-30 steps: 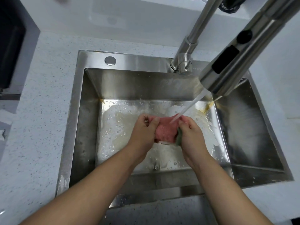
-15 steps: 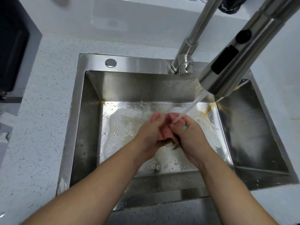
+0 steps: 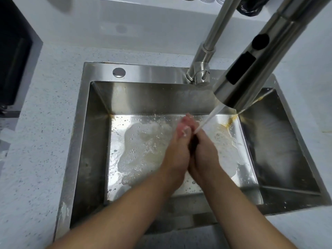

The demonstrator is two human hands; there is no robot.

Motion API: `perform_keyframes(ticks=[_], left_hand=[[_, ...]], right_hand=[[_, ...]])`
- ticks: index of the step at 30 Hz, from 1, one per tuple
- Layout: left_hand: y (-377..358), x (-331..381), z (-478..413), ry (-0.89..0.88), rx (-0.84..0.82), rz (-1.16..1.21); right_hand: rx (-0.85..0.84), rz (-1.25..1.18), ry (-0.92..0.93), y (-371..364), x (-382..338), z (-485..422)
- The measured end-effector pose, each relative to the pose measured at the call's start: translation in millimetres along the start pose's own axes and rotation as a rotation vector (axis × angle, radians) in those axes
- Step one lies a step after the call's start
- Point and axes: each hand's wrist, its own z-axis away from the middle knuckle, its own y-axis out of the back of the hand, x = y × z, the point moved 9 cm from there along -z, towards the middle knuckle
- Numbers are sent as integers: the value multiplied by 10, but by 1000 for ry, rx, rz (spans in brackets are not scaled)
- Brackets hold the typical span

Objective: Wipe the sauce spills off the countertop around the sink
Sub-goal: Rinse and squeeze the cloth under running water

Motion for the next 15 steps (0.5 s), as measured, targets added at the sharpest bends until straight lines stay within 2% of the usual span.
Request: perform_keyframes(ticks=[2, 4, 6, 11, 14, 15], left_hand=[[125, -5, -24, 29, 68, 60], [26, -49, 87, 30, 23, 38], [-108, -87, 222, 17, -33, -59], [176, -35, 4, 92, 99, 33], [-15, -160, 118, 104, 39, 51], [-25, -184, 153, 126, 42, 47]], right_hand=[[-43, 128, 7, -8, 147, 22], [1, 231, -2, 12, 42, 47], [95, 191, -30, 94, -17, 28], [-23, 209, -23, -130, 231, 167], [120, 231, 2, 87, 7, -16], [117, 235, 12, 109, -14, -37]])
